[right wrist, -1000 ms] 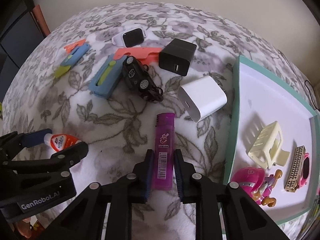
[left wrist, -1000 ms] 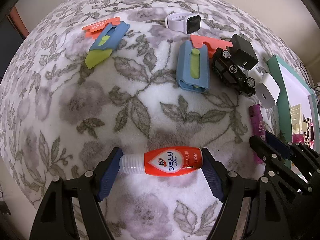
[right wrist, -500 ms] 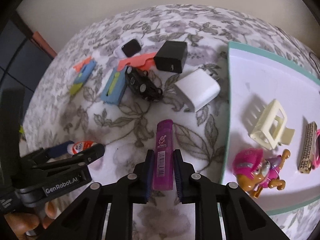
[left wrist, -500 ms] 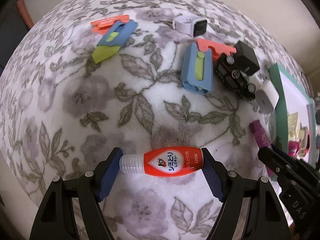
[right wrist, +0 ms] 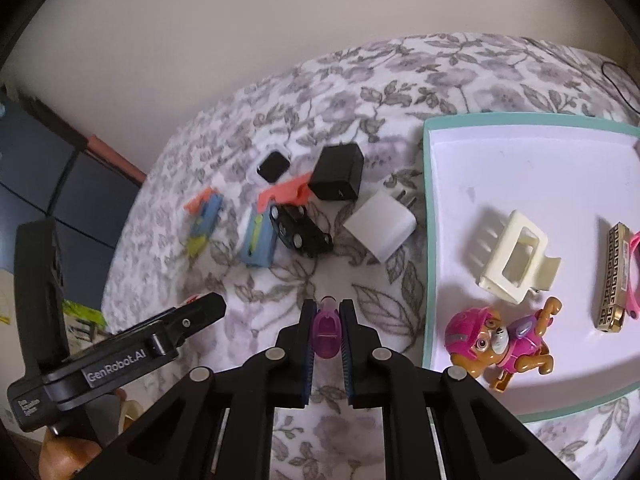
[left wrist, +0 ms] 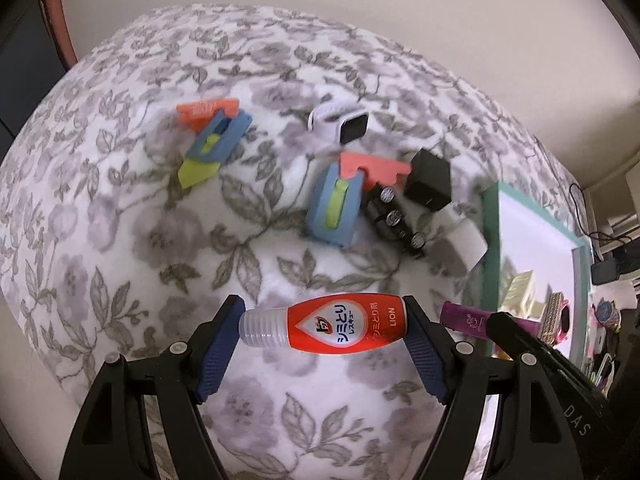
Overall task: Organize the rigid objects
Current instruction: 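Carry the bottle with the left tool into the tray while the right tool carries the lighter there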
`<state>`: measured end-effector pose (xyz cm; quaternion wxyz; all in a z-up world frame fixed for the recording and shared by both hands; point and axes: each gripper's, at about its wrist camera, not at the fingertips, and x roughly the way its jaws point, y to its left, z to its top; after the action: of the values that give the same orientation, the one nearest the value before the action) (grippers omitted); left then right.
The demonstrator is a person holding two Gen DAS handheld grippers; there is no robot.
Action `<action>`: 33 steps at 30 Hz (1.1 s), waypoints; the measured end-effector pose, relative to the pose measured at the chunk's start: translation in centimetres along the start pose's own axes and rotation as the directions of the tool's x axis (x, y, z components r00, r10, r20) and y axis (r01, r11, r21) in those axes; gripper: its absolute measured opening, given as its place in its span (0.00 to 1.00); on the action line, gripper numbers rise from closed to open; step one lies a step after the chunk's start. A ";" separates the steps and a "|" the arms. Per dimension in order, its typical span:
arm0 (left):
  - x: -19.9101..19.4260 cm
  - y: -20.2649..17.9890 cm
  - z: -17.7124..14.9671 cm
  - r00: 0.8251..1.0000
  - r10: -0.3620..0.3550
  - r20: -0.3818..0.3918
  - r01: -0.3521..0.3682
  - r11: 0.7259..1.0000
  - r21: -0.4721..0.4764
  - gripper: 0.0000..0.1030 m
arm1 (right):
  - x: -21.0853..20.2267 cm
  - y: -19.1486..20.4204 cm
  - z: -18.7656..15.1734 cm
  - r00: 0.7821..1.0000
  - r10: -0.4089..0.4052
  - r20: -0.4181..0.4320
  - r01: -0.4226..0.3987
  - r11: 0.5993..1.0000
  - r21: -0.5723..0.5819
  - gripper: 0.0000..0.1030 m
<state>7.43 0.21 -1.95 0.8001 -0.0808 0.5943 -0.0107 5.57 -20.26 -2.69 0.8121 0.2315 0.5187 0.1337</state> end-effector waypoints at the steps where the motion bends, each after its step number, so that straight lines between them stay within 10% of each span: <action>1: -0.4 -0.2 0.1 1.000 -0.001 0.008 0.001 1.000 -0.003 0.76 | -0.4 -0.1 0.2 1.000 0.010 0.017 -0.010 1.000 0.010 0.12; 14: -2.3 -11.3 2.9 0.993 -0.104 0.063 0.097 0.989 0.112 0.77 | -6.7 -5.5 2.4 0.955 -0.237 0.181 0.219 0.969 0.112 0.12; 33: 3.5 -22.2 1.8 0.967 -0.254 0.014 0.240 0.930 0.277 0.77 | -9.6 -15.5 2.9 0.895 -0.391 0.214 0.301 0.885 0.356 0.12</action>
<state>11.94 -21.91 -1.61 0.8102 -0.0439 0.5523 -0.1913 3.75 -38.59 -2.11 0.8405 0.2771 0.4463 -0.1329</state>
